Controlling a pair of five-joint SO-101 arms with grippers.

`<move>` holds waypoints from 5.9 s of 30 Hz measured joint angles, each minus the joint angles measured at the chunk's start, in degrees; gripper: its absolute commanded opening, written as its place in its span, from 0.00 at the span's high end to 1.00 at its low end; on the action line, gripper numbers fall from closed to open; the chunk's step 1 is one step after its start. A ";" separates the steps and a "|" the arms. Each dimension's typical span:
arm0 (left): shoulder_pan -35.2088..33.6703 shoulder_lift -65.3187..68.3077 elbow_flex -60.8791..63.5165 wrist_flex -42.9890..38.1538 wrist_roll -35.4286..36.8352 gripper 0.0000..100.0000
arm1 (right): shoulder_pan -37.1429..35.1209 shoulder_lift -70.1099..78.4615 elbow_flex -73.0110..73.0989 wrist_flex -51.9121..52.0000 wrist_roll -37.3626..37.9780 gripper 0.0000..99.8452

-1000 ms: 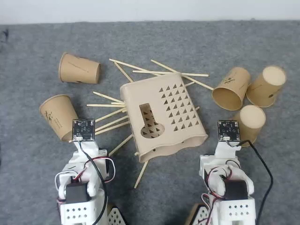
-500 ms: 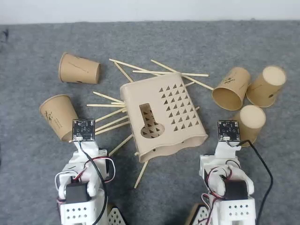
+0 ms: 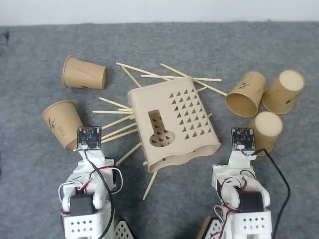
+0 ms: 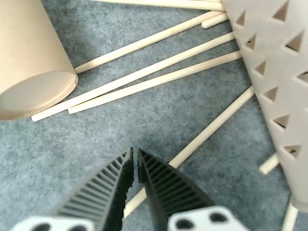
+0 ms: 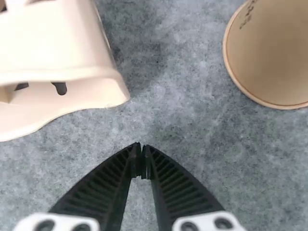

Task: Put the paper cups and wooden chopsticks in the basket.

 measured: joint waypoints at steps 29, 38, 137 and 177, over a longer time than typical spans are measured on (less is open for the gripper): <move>-0.18 0.00 0.00 0.00 0.00 0.99 | 0.00 0.00 0.00 0.00 0.00 0.99; -0.18 0.00 0.00 0.00 0.00 0.99 | 0.00 0.00 0.00 0.00 0.00 0.99; -0.26 0.00 0.00 0.00 0.00 0.99 | -3.60 0.00 0.00 0.00 0.00 0.99; 15.03 0.00 0.00 -21.01 -1.32 0.98 | -3.34 0.00 -0.35 -17.14 28.57 0.78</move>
